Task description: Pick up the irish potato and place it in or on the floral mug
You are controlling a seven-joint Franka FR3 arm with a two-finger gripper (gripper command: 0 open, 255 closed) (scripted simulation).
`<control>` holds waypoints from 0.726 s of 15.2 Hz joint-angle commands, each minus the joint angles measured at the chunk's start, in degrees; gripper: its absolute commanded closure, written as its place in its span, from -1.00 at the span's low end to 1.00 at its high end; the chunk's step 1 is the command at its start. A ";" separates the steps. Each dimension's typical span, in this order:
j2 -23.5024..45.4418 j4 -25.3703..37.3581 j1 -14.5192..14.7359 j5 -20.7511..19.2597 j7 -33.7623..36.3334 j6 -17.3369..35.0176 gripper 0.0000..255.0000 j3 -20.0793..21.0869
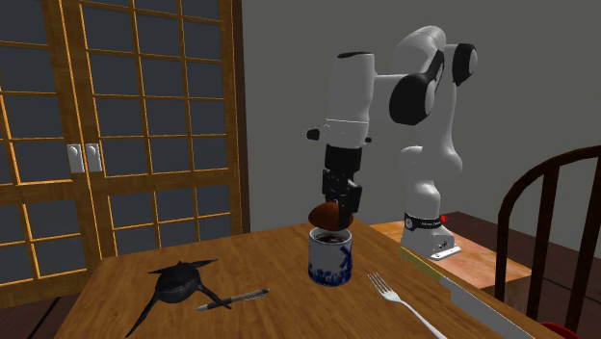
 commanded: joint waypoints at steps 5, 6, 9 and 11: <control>0.07 -0.18 0.04 -0.05 0.13 0.25 1.00 0.05; 0.07 -0.18 0.04 -0.05 0.13 0.25 1.00 0.05; 0.07 -0.16 0.04 -0.05 0.11 0.23 -1.00 0.04; 0.07 -0.16 0.04 -0.05 0.11 0.23 -1.00 0.05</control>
